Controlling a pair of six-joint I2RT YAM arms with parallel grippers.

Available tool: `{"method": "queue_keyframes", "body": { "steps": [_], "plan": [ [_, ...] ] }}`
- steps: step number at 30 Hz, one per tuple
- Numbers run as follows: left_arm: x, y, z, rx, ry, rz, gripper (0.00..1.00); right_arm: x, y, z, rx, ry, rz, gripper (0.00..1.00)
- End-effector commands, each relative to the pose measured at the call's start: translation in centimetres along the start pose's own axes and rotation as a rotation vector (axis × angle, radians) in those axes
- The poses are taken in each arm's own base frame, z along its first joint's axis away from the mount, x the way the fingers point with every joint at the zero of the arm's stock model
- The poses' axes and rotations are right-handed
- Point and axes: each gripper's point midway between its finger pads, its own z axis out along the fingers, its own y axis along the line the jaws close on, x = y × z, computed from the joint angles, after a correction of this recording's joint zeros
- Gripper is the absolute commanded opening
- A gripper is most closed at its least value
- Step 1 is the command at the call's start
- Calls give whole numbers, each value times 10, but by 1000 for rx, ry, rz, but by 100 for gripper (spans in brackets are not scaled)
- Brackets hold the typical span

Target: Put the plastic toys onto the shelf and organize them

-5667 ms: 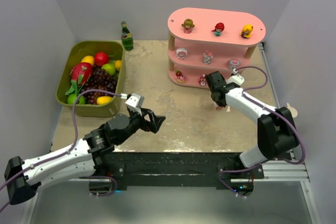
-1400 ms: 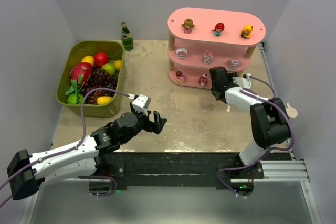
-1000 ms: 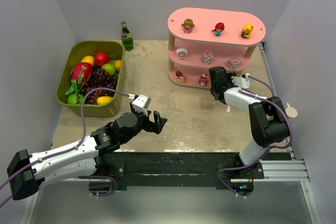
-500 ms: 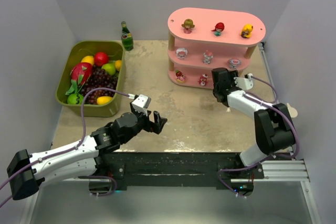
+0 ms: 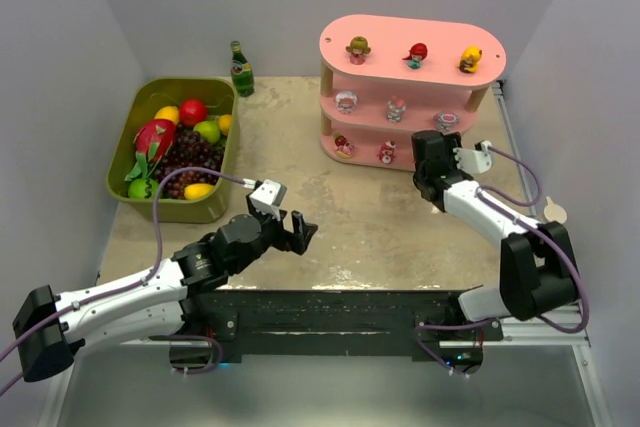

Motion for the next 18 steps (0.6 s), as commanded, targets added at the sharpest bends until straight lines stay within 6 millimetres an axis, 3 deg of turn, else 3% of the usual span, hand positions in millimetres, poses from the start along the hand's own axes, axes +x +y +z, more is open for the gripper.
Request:
{"method": "queue_keyframes", "body": {
  "steps": [1, 6, 10, 11, 15, 18],
  "plan": [
    [-13, 6, -1, -45, -48, -23, 94, -13, -14, -15, 14, 20, -61, 62],
    [-18, 11, -3, -84, -57, -46, 96, -4, -37, -37, -12, 144, -212, 63],
    [-18, 17, -6, -127, -38, -59, 100, -10, -52, -63, -61, 235, -384, 66],
    [-22, 16, -8, -126, -43, -69, 100, -20, -49, -75, -96, 241, -385, 68],
    [-24, 17, -15, -136, -35, -93, 100, -28, -58, -108, -199, 334, -501, 99],
    [-30, 16, -23, -120, -46, -111, 100, -32, -63, -130, -251, 403, -572, 99]
  ]
}}
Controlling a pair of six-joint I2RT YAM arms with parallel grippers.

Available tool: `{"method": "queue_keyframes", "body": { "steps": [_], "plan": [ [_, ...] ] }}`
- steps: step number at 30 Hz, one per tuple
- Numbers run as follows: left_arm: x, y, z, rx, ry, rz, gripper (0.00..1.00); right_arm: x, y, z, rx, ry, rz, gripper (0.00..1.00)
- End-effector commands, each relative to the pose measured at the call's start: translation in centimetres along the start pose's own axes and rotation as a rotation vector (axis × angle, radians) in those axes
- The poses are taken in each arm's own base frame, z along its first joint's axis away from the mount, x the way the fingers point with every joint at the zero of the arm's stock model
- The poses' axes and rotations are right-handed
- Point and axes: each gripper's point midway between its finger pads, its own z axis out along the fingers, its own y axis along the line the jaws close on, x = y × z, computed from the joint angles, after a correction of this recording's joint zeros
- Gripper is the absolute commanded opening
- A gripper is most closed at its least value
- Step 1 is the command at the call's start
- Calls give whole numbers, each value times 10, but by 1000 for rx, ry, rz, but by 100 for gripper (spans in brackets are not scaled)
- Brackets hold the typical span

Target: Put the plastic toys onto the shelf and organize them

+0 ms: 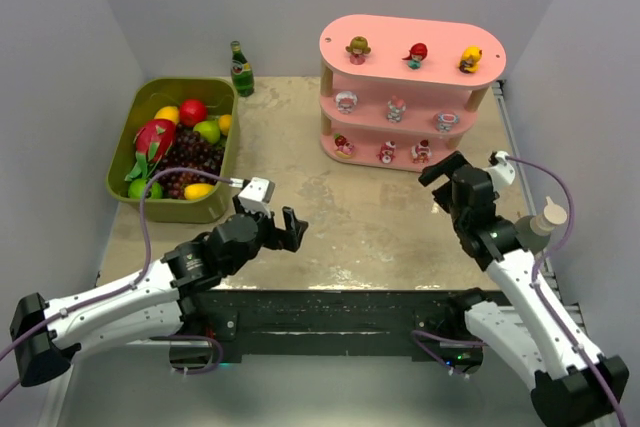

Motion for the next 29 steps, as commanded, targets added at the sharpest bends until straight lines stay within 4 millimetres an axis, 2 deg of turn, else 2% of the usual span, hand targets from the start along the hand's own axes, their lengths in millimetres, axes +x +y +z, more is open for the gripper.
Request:
{"method": "queue_keyframes", "body": {
  "steps": [1, 5, 10, 13, 22, 29],
  "plan": [
    [-30, -4, -15, 5, -66, -74, 100, 20, -15, -33, -54, 162, -218, 99],
    [-46, -2, -32, 8, -101, -116, 99, 5, -5, -62, -120, 171, -218, 99],
    [-59, 4, -52, 6, -122, -143, 100, -30, 8, -104, -222, 87, -172, 99],
    [-67, 6, -63, 17, -148, -162, 100, -43, 9, -119, -253, 50, -156, 99],
    [-80, 11, -77, 9, -170, -171, 100, -60, 11, -143, -279, 26, -164, 99],
    [-82, 11, -81, 13, -179, -180, 100, -63, 10, -147, -281, 18, -164, 99]
  ]
}}
